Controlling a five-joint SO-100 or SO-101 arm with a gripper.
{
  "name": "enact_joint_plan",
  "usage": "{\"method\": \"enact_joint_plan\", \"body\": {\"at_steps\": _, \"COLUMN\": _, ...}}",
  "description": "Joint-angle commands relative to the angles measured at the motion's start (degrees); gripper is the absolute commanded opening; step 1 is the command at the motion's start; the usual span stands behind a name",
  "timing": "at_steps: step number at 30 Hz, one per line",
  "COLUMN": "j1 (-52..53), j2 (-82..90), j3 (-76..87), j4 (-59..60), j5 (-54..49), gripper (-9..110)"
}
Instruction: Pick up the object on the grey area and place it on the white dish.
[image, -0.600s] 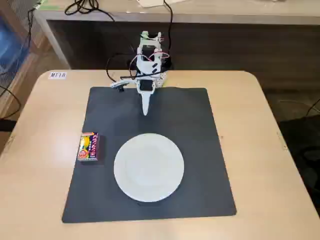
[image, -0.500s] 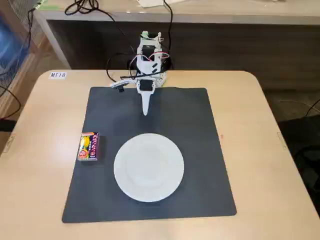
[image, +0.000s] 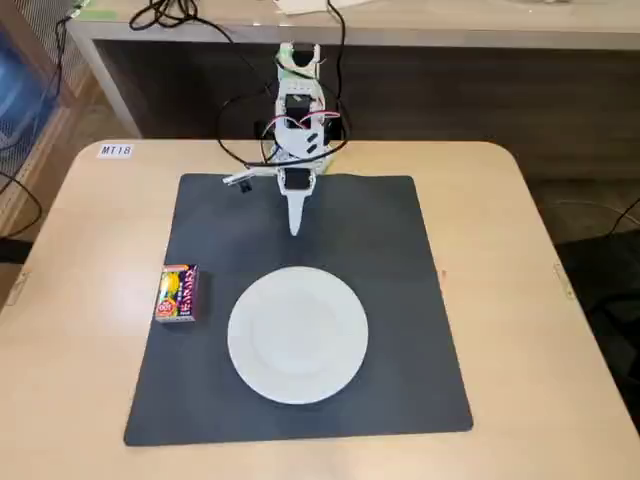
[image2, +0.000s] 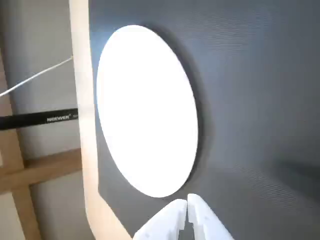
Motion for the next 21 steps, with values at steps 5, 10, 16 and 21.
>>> {"method": "enact_joint_plan", "body": {"at_steps": 5, "j1": -1.1, "j2": -20.8, "j3": -20.2, "j4": -7.4, "j5": -0.2, "gripper": 0}}
{"method": "enact_joint_plan", "body": {"at_steps": 10, "j1": -0.5, "j2": -31.1, "j3": -29.6, "j4": -9.9, "j5": -0.5, "gripper": 0}}
{"method": "enact_joint_plan", "body": {"at_steps": 16, "j1": 1.3, "j2": -40.6, "j3": -36.7, "j4": -13.9, "j5": 0.9, "gripper": 0}}
{"method": "enact_joint_plan", "body": {"at_steps": 21, "j1": 1.8, "j2": -48.7, "j3": -44.6, "j4": -14.9, "j5": 1.2, "gripper": 0}}
